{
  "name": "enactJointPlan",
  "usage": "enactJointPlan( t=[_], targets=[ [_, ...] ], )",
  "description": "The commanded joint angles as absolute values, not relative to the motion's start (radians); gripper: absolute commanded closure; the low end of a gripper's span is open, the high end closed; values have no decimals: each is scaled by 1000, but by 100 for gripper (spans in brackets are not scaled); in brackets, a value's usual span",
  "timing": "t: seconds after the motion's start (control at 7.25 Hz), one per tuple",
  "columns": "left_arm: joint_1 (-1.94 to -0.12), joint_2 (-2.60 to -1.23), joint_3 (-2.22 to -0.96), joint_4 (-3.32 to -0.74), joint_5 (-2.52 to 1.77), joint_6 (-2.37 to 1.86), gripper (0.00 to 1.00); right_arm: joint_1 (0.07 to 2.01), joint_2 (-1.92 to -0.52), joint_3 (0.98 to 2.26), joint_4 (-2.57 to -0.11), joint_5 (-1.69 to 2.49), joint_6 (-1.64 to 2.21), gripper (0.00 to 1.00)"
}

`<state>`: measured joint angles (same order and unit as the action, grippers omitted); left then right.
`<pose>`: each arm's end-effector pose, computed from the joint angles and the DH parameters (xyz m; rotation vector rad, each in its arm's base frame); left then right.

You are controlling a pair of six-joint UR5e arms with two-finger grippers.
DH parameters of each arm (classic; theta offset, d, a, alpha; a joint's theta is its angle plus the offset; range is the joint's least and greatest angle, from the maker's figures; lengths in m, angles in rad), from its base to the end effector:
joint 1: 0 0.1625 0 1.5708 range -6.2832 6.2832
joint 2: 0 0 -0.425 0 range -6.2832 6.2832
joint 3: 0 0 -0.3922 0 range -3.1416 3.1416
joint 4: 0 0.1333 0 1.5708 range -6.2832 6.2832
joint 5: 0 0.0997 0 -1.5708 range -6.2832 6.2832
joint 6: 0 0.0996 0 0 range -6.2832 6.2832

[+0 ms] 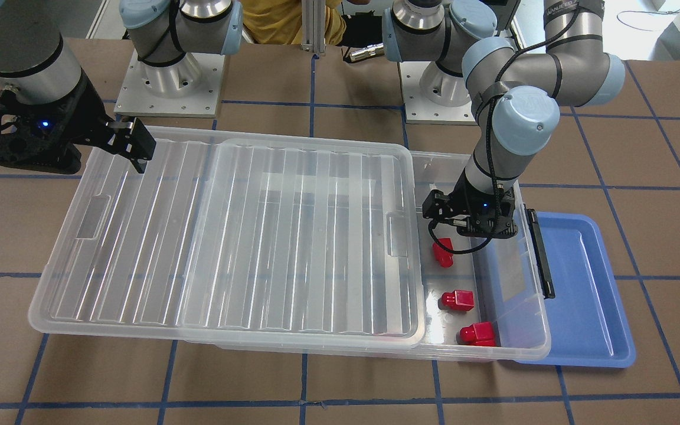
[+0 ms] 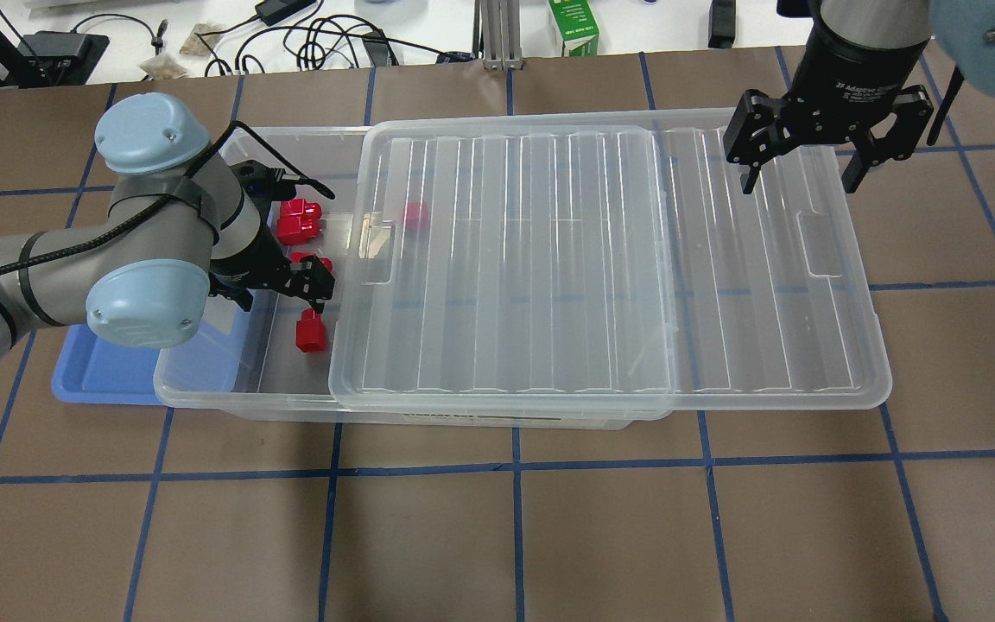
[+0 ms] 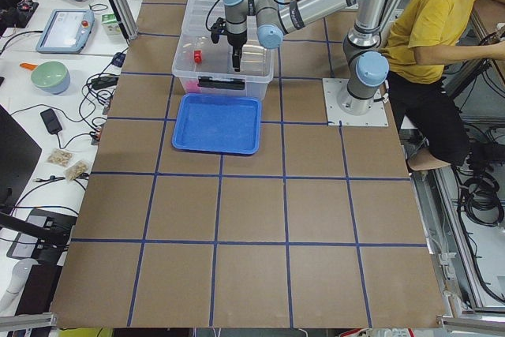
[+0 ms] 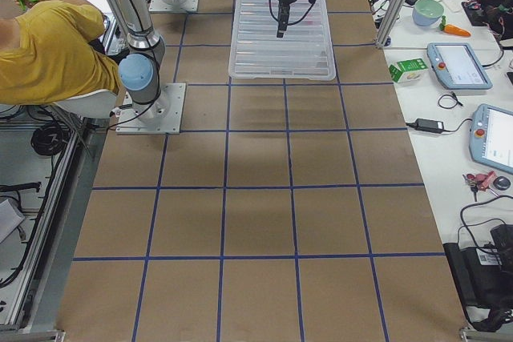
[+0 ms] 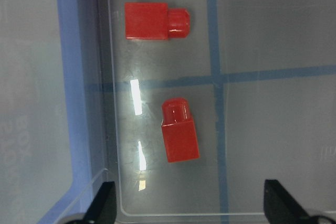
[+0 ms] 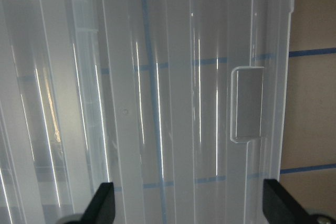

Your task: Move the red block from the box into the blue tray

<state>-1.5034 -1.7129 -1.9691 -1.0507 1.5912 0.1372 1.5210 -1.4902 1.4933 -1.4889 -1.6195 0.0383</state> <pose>-0.0977 -0.5019 0.2799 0.1093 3.1213 0.0348 0.1025 -0.5231 0.4773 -0.1329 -3.0877 -0.1319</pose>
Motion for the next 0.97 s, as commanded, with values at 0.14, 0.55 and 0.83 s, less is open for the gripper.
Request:
enactJointPlan(
  t=[0.14, 0.55, 0.83],
  targets=[
    [-1503, -1733, -1977, -1035, 1591, 133, 13, 1519, -1491, 1496, -1493, -1621, 40, 0],
    [-1500, -1753, -1979, -1029, 1588, 133, 13, 1517, -1491, 1496, -1499, -1640, 38, 0],
    [-1500, -1761, -1982, -1029, 1586, 132, 13, 1517, -1491, 1496, -1497, -1647, 37, 0]
  ],
)
